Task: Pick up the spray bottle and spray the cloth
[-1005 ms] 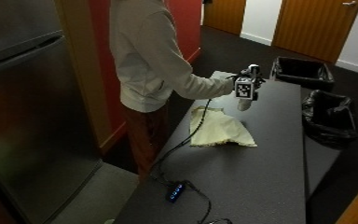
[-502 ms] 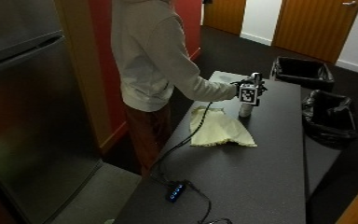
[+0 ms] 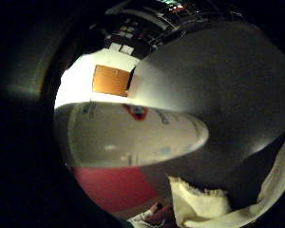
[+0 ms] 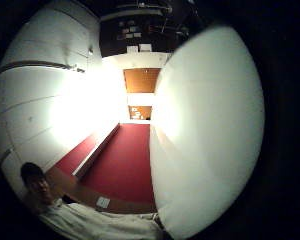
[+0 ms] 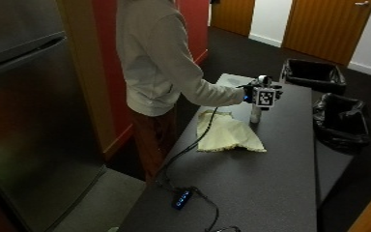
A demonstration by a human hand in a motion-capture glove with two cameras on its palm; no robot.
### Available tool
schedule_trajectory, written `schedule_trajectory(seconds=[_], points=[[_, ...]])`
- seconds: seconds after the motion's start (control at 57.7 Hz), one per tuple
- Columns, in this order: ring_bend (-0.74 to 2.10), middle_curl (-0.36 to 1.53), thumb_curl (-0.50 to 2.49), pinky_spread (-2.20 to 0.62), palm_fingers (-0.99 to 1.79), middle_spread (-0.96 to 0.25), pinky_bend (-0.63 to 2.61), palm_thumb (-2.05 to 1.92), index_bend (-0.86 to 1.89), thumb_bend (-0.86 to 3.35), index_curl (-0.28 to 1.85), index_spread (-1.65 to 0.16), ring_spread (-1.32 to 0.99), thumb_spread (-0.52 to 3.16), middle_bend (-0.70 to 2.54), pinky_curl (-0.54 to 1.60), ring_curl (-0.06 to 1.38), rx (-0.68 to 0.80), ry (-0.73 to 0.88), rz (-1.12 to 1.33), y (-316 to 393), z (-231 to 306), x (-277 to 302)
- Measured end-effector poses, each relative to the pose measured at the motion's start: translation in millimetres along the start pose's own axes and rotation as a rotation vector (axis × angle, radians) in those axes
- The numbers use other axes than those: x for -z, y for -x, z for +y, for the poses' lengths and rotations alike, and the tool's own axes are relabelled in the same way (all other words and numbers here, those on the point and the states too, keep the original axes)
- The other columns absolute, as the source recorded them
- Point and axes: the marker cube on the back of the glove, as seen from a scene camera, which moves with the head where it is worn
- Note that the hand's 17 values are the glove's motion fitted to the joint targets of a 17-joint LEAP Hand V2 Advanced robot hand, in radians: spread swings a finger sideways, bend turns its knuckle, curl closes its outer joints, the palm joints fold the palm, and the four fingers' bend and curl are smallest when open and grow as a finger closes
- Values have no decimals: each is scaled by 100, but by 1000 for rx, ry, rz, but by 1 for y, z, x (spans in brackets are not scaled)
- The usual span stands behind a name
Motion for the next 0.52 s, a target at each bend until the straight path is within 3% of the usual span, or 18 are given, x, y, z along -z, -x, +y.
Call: schedule_trajectory(seconds=[0.069, 0.156, 0.225, 0.329, 0.52], points=[[34, 40, 65, 6, 32, -13, 46, 86, 9, -6, 31, -34, -9, 68, 18, 38, 38, -4, -1, 27, -2, 1, 1], [34, 38, 60, 9, 28, -11, 47, 78, 11, -6, 29, -35, -6, 75, 17, 37, 37, 9, -117, 65, -1, -8, 18], [35, 37, 56, 11, 26, -10, 47, 74, 12, -6, 28, -35, -5, 78, 17, 36, 36, 22, 5, 28, 10, 15, 27], [36, 36, 51, 13, 25, -8, 47, 70, 13, -5, 27, -36, -3, 81, 18, 36, 35, 47, -109, 66, 15, 9, 43], [37, 34, 46, 14, 23, -7, 46, 68, 13, -4, 26, -36, -3, 83, 18, 36, 34, 60, -21, 29, 37, 41, 69]])
